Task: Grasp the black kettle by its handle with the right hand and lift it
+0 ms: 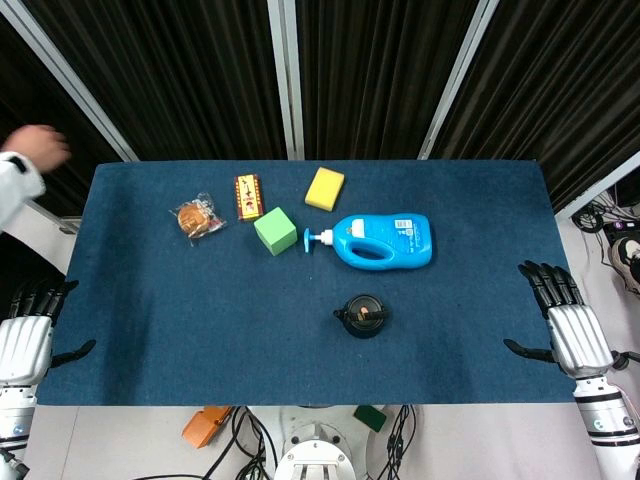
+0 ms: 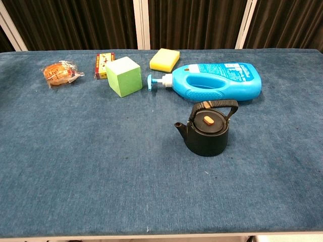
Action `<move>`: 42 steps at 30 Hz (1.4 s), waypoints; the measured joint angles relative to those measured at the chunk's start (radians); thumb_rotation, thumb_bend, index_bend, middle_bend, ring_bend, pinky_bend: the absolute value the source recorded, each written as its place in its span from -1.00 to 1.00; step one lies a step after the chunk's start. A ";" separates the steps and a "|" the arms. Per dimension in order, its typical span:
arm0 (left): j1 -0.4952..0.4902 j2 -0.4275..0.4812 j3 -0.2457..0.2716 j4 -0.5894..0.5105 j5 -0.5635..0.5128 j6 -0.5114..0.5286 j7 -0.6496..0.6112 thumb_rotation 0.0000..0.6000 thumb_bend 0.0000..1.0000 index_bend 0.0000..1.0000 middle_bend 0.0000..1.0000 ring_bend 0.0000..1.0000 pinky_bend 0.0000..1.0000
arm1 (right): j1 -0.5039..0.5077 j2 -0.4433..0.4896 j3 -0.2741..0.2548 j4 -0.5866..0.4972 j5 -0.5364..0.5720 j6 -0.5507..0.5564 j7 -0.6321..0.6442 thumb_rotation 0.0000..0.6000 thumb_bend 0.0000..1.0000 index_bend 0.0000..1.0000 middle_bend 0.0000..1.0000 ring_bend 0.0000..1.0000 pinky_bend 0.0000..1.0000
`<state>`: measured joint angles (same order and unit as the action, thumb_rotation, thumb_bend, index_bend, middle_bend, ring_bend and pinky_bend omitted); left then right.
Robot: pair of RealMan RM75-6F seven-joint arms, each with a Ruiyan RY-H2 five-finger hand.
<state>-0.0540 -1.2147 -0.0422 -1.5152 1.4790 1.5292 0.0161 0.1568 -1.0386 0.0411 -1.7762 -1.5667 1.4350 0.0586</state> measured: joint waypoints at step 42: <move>0.004 -0.014 -0.003 0.058 -0.016 -0.023 -0.046 1.00 -0.97 -0.66 -0.63 -0.79 -1.00 | 0.474 -0.374 0.110 -0.213 0.542 -0.390 -0.758 1.00 -1.00 -0.08 -0.21 -0.17 -1.00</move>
<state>-0.0500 -1.2285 -0.0453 -1.4576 1.4635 1.5062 -0.0302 0.6313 -1.4123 0.1513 -1.9889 -1.0244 1.0455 -0.6990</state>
